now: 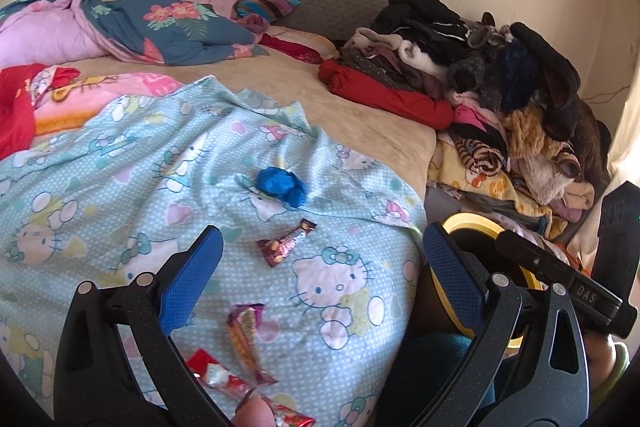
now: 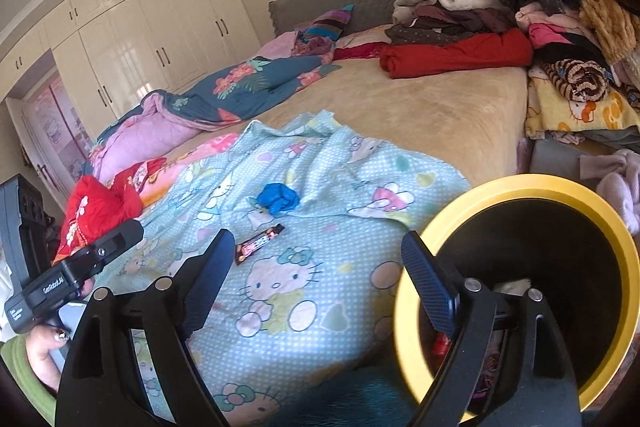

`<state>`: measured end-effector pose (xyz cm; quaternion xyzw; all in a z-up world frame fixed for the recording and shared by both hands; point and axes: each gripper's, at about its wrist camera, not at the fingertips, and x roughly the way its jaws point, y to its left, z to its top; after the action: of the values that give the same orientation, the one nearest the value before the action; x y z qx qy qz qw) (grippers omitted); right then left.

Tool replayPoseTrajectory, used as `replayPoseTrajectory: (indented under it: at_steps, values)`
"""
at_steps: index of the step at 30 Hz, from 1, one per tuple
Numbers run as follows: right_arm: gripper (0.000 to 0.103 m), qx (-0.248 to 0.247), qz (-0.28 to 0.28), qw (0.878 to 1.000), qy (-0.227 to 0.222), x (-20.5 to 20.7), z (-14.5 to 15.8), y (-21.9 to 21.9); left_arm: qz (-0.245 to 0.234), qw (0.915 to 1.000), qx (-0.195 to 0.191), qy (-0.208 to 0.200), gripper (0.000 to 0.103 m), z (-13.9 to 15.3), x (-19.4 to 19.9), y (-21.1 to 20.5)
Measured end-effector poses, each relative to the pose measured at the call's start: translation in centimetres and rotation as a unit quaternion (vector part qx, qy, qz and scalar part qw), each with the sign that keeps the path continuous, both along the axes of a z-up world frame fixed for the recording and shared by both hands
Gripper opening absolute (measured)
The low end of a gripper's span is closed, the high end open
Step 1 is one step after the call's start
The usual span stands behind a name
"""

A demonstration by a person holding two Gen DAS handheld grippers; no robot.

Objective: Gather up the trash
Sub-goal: 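Move both open tools back toward the candy wrappers on the bedsheet, then grasp the red wrapper with the left tool while the right tool grasps the brown candy bar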

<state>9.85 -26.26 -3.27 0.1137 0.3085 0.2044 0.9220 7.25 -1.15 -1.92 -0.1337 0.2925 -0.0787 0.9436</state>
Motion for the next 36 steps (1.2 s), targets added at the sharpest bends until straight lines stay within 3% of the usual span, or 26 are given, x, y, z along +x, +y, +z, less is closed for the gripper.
replayPoseTrajectory:
  at_steps: [8,18,28,36]
  values:
    - [0.083,-0.011,0.019,1.000,0.005,0.2,-0.3,2.4,0.016,0.9998,0.004,0.014,0.092,-0.8,-0.8,2.8]
    - [0.083,-0.035,0.051,0.998,0.024,2.0,-1.0,6.8,0.016,0.9981,0.006,0.059,0.092,-3.3,-2.4,5.9]
    - [0.083,-0.061,0.075,0.994,0.054,5.2,-3.1,11.9,-0.005,0.9933,-0.016,0.114,0.065,-7.2,-4.1,8.0]
    - [0.083,-0.075,0.072,0.990,0.100,8.6,-6.0,15.1,-0.035,0.9845,-0.050,0.164,0.057,-9.9,-4.1,7.6]
